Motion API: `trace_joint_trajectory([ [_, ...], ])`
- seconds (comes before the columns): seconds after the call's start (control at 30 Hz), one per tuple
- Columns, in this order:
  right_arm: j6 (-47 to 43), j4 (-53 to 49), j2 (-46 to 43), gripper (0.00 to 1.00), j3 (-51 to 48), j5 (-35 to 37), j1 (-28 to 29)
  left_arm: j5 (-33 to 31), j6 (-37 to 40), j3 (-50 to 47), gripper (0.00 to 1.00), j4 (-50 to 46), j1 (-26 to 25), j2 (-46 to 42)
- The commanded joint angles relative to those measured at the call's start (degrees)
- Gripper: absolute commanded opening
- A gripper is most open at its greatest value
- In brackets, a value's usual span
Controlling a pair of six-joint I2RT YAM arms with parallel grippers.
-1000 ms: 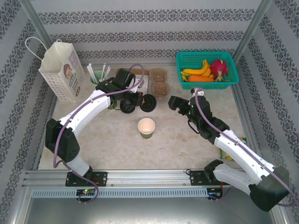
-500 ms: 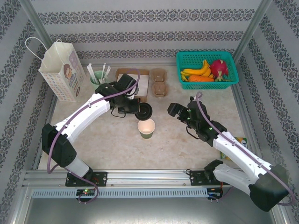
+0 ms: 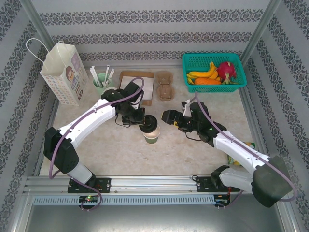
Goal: Pack the takeout coffee
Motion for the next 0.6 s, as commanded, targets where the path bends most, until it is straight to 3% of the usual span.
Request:
trace_joint_trajectory([
  [0.0,0.21,4.73,1.8,0.98,0.29,-3.82,1.62,0.9,-1.25,-1.4,0.0,2.42,-1.53,-1.04],
  [0.57,-0.47,7.49,6.42,0.98,-0.71,-6.66,3.68,1.3,-1.02,-4.53,0.0,4.15,-2.49,-1.13],
])
